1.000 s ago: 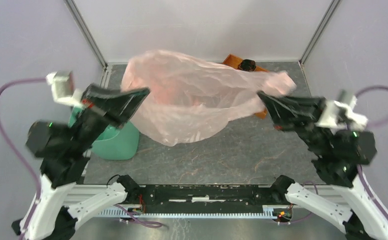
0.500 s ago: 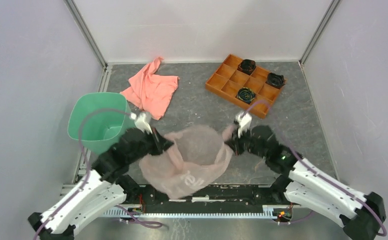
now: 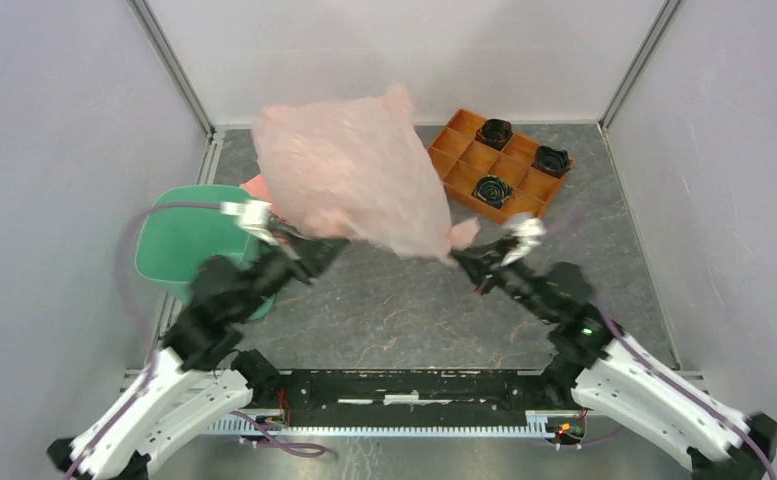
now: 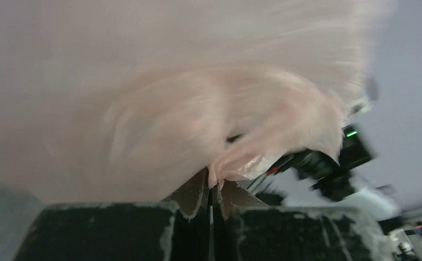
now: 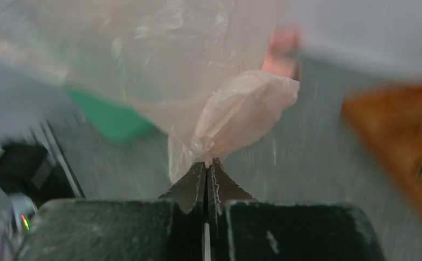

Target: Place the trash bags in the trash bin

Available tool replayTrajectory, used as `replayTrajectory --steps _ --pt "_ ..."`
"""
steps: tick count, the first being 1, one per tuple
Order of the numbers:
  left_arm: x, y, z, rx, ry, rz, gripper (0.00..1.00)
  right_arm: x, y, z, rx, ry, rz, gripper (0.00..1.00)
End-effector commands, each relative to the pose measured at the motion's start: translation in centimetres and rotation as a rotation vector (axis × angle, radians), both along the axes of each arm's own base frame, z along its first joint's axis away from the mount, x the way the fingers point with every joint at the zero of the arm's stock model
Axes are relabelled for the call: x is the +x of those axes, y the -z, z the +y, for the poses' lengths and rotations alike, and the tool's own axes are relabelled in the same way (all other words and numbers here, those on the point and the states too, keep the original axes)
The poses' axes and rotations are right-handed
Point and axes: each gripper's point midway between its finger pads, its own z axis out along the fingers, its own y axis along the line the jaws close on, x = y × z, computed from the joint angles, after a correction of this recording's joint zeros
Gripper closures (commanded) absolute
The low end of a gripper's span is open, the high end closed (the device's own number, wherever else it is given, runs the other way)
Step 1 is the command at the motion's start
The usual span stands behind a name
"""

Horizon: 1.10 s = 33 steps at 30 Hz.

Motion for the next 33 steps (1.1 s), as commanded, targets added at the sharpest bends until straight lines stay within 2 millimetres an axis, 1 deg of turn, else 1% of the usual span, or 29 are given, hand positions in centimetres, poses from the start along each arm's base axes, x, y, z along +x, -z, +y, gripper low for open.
replayTrajectory --steps 1,2,3,4,6,7,8,9,10,11,12,14,15,16,17,18,19,21,22,24,25,27,29,31,33 --pt "2.9 19.4 -1.5 0.248 -0.071 0.501 0.98 0.9 13.5 1.8 -0.160 -0.021 0.348 0.99" --pt "2.9 19.0 -1.4 0.237 -0.071 0.487 0.98 1.2 12.0 1.8 -0.160 -0.014 0.315 0.99" --pt "3.0 17.6 -1.4 0.220 -0.071 0.451 0.98 1.5 10.4 1.7 -0.171 0.002 0.280 0.99" --pt "3.0 15.6 -1.4 0.202 -0.067 0.400 0.98 1.9 8.4 1.5 -0.179 0.020 0.231 0.99" --pt "3.1 11.4 -1.4 0.189 -0.061 0.309 0.98 2.5 3.4 1.0 -0.172 0.055 0.130 0.99" --pt "3.1 9.4 -1.5 0.190 -0.054 0.276 0.98 2.7 1.8 1.0 -0.176 0.063 0.099 1.00" --pt "3.1 7.8 -1.8 0.196 -0.040 0.250 0.98 2.7 -0.1 1.0 -0.165 0.063 0.069 0.99" --pt "3.1 6.7 -2.4 0.208 -0.011 0.235 0.98 2.7 -1.2 0.9 -0.162 0.065 0.052 0.99" --pt "2.9 5.6 -2.9 0.205 0.015 0.219 0.98 2.6 -1.3 0.8 -0.169 0.064 0.056 0.99" --pt "2.8 5.0 -3.2 0.205 0.035 0.211 0.98 2.5 -1.4 0.7 -0.169 0.065 0.054 0.99" --pt "2.7 4.7 -3.5 0.207 0.052 0.206 0.98 2.4 -1.1 0.5 -0.170 0.072 0.066 0.99" --pt "2.7 5.0 -3.5 0.232 0.055 0.205 0.97 2.4 0.2 -0.5 -0.157 0.113 0.108 0.99" --pt "2.8 5.6 -3.3 0.259 0.046 0.212 0.92 2.2 1.3 -1.1 -0.144 0.130 0.139 0.99" --pt "2.8 6.6 -3.0 0.301 0.035 0.229 0.83 2.0 2.0 -1.5 -0.139 0.140 0.158 0.99" --pt "3.0 7.1 -2.4 0.344 0.003 0.235 0.70 1.7 2.7 -1.9 -0.142 0.144 0.168 0.99" --pt "3.1 8.1 -1.8 0.403 -0.015 0.255 0.58 1.5 2.9 -2.4 -0.149 0.157 0.176 0.99" --pt "3.6 8.1 -0.7 0.455 -0.073 0.256 0.48 1.2 2.9 -3.1 -0.159 0.174 0.179 0.99" --pt "4.1 8.0 1.4 0.563 -0.161 0.267 0.29 0.8 2.2 -4.8 -0.172 0.222 0.169 0.99" --pt "4.5 7.6 2.4 0.607 -0.210 0.269 0.23 0.7 1.4 -5.6 -0.166 0.251 0.158 0.99" --pt "5.2 6.4 4.6 0.672 -0.319 0.278 0.15 0.2 0.0 -6.8 -0.160 0.280 0.127 0.99" --pt "5.5 5.6 5.8 0.691 -0.379 0.285 0.13 0.0 -0.8 -7.3 -0.152 0.290 0.109 0.99" --pt "6.1 4.6 7.4 0.717 -0.470 0.290 0.08 -0.2 -1.7 -8.3 -0.138 0.322 0.092 0.99" --pt "6.4 4.1 8.4 0.718 -0.533 0.288 0.03 -0.3 -1.6 -8.7 -0.127 0.334 0.087 0.99" --pt "6.7 4.0 8.8 0.707 -0.565 0.291 0.00 -0.2 -0.8 -8.6 -0.122 0.333 0.096 0.99" --pt "7.1 4.6 9.5 0.720 -0.619 0.316 0.00 -0.3 -0.1 -8.6 -0.119 0.331 0.110 0.99"
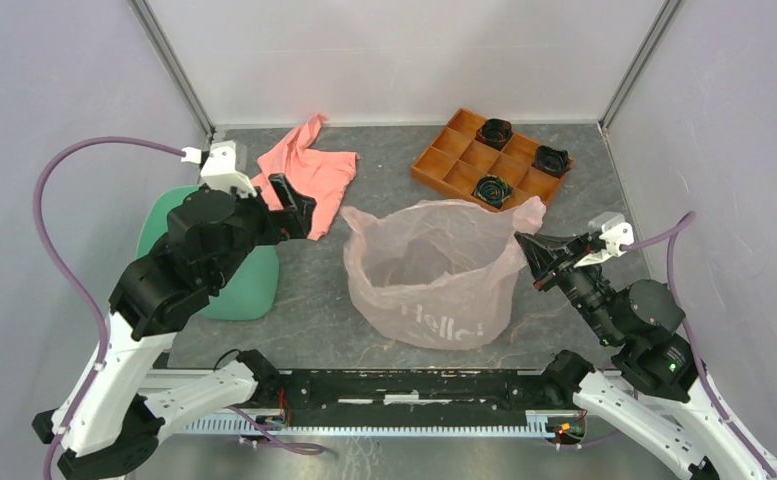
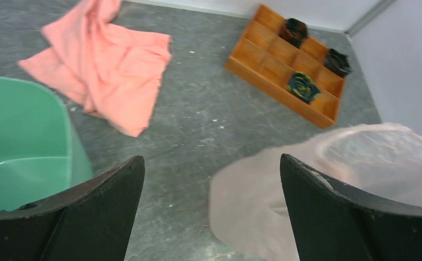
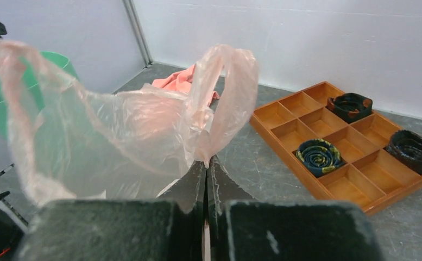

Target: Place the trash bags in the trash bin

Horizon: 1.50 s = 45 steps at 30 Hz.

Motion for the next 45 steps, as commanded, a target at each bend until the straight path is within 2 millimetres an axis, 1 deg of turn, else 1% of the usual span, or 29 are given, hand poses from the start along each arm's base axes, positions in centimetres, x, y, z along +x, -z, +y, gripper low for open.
replayTrajectory --steps 1,4,6,7,9,10,11,13,15,16,20,22,23,24,26,28,30,32,34,36,37,39,41,43,45 --pt "0.9 1.4 4.3 0.156 -0.207 0.015 0.00 0.4 1.4 -0.5 -0.001 0.038 0.022 0.99" --pt "1.9 3.6 7.8 0.315 -0.430 0.054 0.00 0.1 1.8 -0.6 0.040 0.032 0.018 0.99" --pt "2.5 4.3 9.1 0.385 -0.516 0.070 0.00 0.0 1.9 -0.6 0.044 0.029 0.012 0.99" --pt "3.0 4.6 9.6 0.413 -0.544 0.081 0.00 0.0 1.7 -0.6 0.034 0.028 0.011 0.99" --pt "4.5 5.8 11.3 0.442 -0.580 0.135 0.00 -0.1 1.3 -0.9 0.008 0.033 0.012 0.99" --pt "5.4 6.7 12.1 0.433 -0.580 0.168 0.00 -0.2 1.0 -0.9 0.001 0.031 0.012 0.99" --pt "6.1 8.0 12.8 0.410 -0.564 0.213 0.00 -0.3 0.7 -1.0 -0.003 0.029 0.009 0.99" --pt "6.7 9.1 13.7 0.377 -0.570 0.257 0.00 -0.5 0.2 -1.2 0.002 0.027 -0.003 0.99" --pt "7.1 10.0 12.8 0.350 -0.521 0.257 0.02 -0.6 -0.2 -1.3 0.011 0.029 -0.011 0.99" --pt "7.2 10.4 12.3 0.344 -0.494 0.258 0.07 -0.6 -0.4 -1.4 0.015 0.031 -0.015 0.99" --pt "6.8 12.3 11.5 0.353 -0.426 0.301 0.41 -0.6 -1.1 -1.2 0.032 0.025 -0.035 0.99" --pt "6.2 12.9 11.0 0.350 -0.380 0.314 0.67 -0.5 -1.6 -1.2 0.037 0.027 -0.051 0.99" --pt "5.8 13.3 10.6 0.349 -0.349 0.322 0.77 -0.4 -2.0 -1.2 0.040 0.031 -0.060 0.99" --pt "5.4 13.5 10.2 0.342 -0.314 0.332 0.85 -0.4 -2.4 -1.3 0.043 0.035 -0.072 0.99" --pt "4.5 13.8 9.2 0.319 -0.240 0.348 0.91 -0.1 -3.4 -1.3 0.051 0.044 -0.092 0.99" --pt "3.5 13.6 7.7 0.274 -0.153 0.346 0.97 0.3 -4.3 -1.1 0.057 0.058 -0.100 0.99" --pt "2.4 13.0 5.9 0.212 -0.049 0.329 0.98 1.2 -5.0 -1.5 0.070 0.109 -0.094 0.99" --pt "1.2 12.4 3.1 0.139 0.112 0.307 0.98 2.5 -5.3 -2.0 0.068 0.186 -0.078 0.99" --pt "0.0 11.7 0.6 0.067 0.262 0.278 0.98 3.8 -5.6 -2.1 0.029 0.242 -0.070 0.99" --pt "-1.0 11.6 -1.4 0.007 0.377 0.262 0.98 5.1 -6.1 -2.4 -0.015 0.307 -0.051 0.99" --pt "-1.5 11.1 -2.6 -0.023 0.441 0.245 0.98 5.7 -6.5 -2.9 -0.034 0.358 -0.042 0.99" --pt "-2.0 10.4 -4.0 -0.047 0.509 0.224 0.98 6.5 -7.0 -4.0 -0.080 0.446 -0.028 0.99" --pt "-2.6 9.1 -6.1 -0.072 0.593 0.175 0.98 6.4 -8.2 -5.8 -0.089 0.534 -0.035 0.99" --pt "-4.0 8.2 -9.0 -0.084 0.699 0.145 0.98 5.8 -9.6 -7.1 -0.073 0.569 -0.070 0.99" --pt "-5.2 8.3 -12.0 -0.057 0.786 0.134 0.98 4.9 -11.2 -8.2 -0.039 0.584 -0.110 0.99"
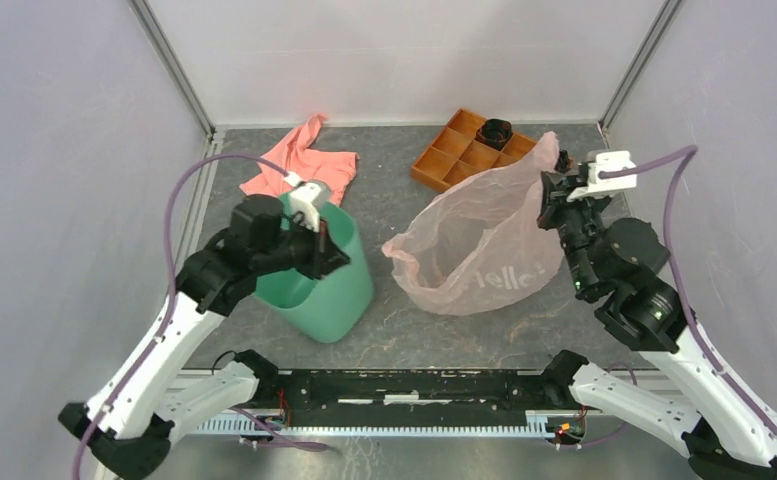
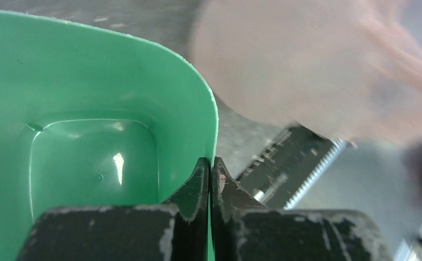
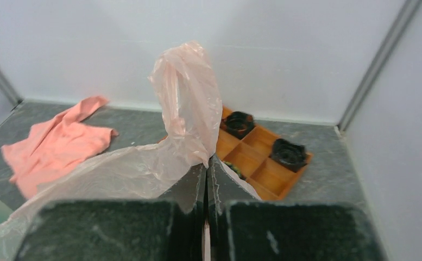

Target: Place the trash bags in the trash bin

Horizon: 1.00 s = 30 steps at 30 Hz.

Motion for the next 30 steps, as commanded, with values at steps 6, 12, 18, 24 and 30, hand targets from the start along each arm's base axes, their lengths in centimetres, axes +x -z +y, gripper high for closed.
replayTrajectory --steps 6,12,18,24,30 --pt "-3.1 -1.5 -14.4 -0.015 0.442 -0.155 0.98 -4.3 -8.9 -6.9 0.093 0.135 -0.197 0.99" --pt "-1.6 0.1 -17.8 0.031 0.517 -0.177 0.98 -6.0 -12.0 -8.1 0.109 0.114 -0.247 0.99" --pt "-1.7 -1.9 -17.1 -0.013 0.473 -0.207 0.41 -6.7 -14.1 -6.6 0.109 0.001 -0.294 0.99" --pt "-4.7 -8.9 -13.7 -0.241 0.394 -0.254 0.00 -6.6 -15.7 -3.7 0.116 -0.127 -0.339 0.99" --pt "-0.2 -7.1 -2.9 -0.058 -0.273 -0.143 0.00 -6.4 -16.1 -1.5 0.133 -0.215 -0.360 0.99"
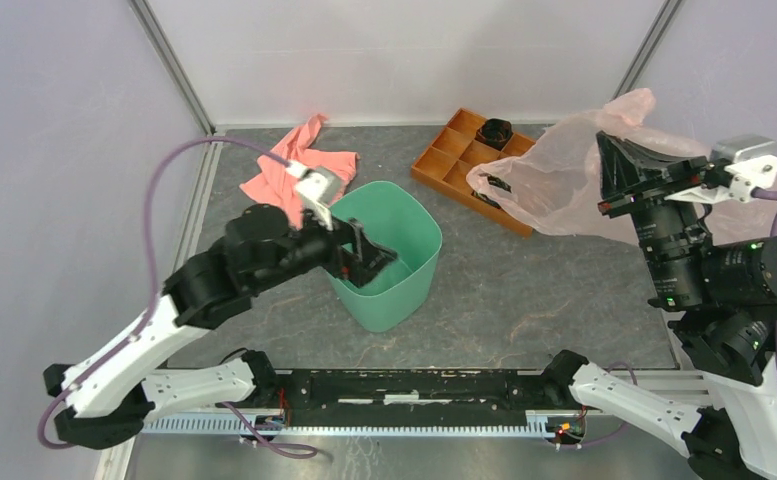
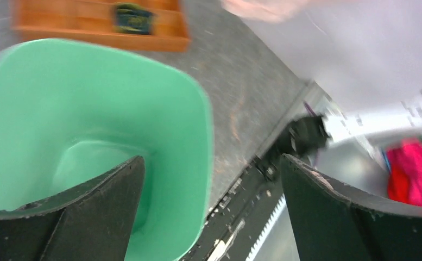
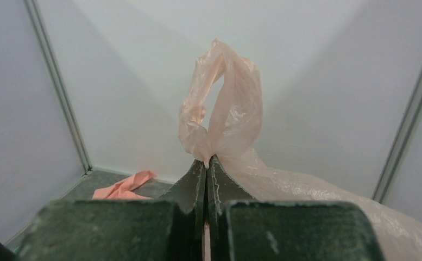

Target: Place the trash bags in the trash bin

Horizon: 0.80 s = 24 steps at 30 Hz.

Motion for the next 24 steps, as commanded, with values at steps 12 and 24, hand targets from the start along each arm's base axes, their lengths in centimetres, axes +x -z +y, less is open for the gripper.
replayTrajectory --steps 12,24 --pt "3.1 9.6 13.1 0.029 -0.892 0.368 0.03 -0.6 0.0 2.7 0.053 -0.149 -0.049 0.99" --pt "8.0 7.3 5.6 0.072 -0.689 0.142 0.45 -2.1 -2.7 3.3 0.073 -0.236 -0.086 0.99"
